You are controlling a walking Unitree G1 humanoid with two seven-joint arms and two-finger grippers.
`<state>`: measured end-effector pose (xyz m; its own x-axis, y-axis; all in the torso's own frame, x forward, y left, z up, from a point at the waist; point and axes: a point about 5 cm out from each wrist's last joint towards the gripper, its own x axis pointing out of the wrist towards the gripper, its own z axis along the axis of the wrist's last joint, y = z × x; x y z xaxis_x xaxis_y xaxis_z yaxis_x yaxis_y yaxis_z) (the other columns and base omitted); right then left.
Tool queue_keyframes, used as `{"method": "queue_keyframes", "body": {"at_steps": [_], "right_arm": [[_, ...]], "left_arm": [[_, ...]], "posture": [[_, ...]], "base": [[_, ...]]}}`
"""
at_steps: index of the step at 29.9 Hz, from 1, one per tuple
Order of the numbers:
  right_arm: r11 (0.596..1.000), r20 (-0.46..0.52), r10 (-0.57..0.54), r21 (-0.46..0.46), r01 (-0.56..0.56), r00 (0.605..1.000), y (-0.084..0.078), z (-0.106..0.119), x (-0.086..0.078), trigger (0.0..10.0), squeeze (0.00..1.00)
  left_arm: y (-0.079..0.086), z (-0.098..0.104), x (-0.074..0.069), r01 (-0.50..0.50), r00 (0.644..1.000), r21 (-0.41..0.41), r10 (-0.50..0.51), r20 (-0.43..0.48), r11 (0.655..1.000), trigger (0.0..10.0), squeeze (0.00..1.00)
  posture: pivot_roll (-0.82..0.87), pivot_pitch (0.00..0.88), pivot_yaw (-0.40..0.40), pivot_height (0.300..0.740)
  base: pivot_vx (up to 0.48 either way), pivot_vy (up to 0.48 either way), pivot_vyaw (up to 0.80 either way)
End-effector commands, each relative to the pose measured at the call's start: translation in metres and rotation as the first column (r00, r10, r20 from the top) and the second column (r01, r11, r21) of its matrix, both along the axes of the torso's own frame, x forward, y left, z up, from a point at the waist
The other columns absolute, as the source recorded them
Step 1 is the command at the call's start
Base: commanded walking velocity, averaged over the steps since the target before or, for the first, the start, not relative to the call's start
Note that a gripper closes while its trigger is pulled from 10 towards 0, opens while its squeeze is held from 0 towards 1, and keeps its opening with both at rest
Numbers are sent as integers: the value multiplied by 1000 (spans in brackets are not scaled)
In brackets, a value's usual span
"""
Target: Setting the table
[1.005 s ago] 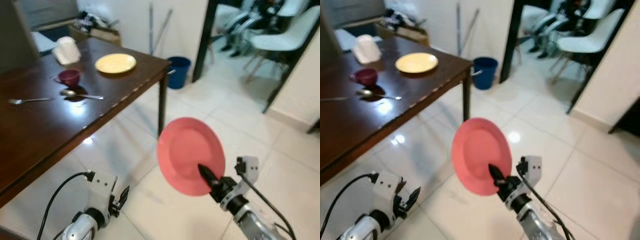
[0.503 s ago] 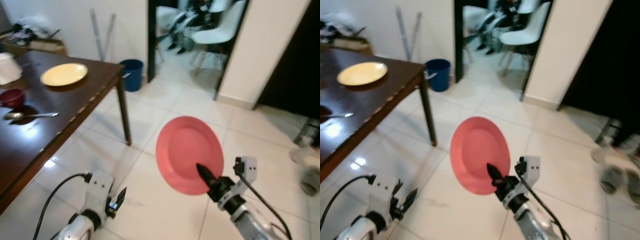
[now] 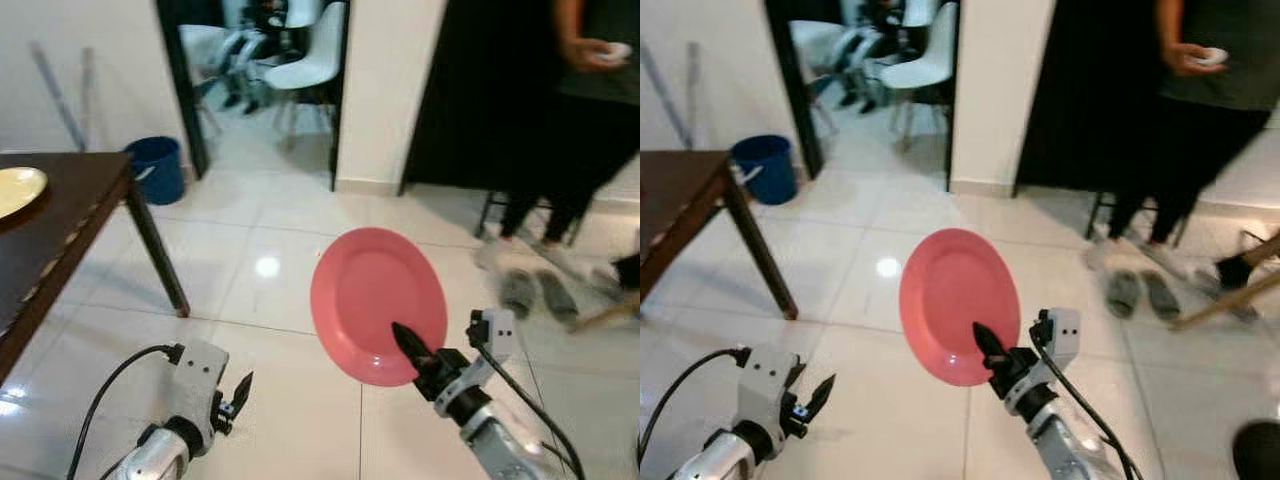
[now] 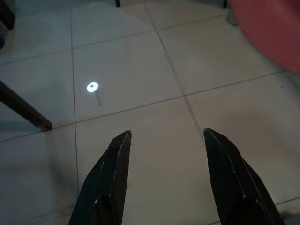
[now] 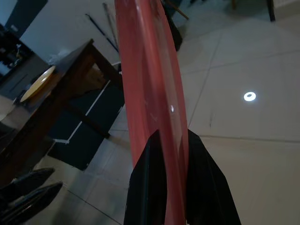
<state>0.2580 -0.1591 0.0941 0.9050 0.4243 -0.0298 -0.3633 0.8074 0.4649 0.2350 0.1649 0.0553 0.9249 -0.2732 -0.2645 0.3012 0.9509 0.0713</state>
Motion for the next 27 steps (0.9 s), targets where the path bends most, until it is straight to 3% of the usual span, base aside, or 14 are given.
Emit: {"method": "queue_keyframes", "body": {"at_steps": [1,14,27], "right_arm": [[1000,-3,-10,-5,10,1000,-3,-1,-1,10000,0],[1000,-5,-7,-4,7,1000,-3,-2,-3,10000,0],[1000,-7,-6,-2,6,1000,-2,-2,-3,10000,0]], "left_arm": [[0,-5,-2,3,1000,8,-2,-24,1000,10000,0],[4,-8,-2,-32,999,-21,31,-43,999,10000,0],[9,2,8,-83,996,-77,80,-34,994,10000,0]], "posture": [[-105,0,114,740],[-106,0,112,740],[-105,0,110,740]], "base": [[0,0,-781],[0,0,-781],[0,0,-781]]}}
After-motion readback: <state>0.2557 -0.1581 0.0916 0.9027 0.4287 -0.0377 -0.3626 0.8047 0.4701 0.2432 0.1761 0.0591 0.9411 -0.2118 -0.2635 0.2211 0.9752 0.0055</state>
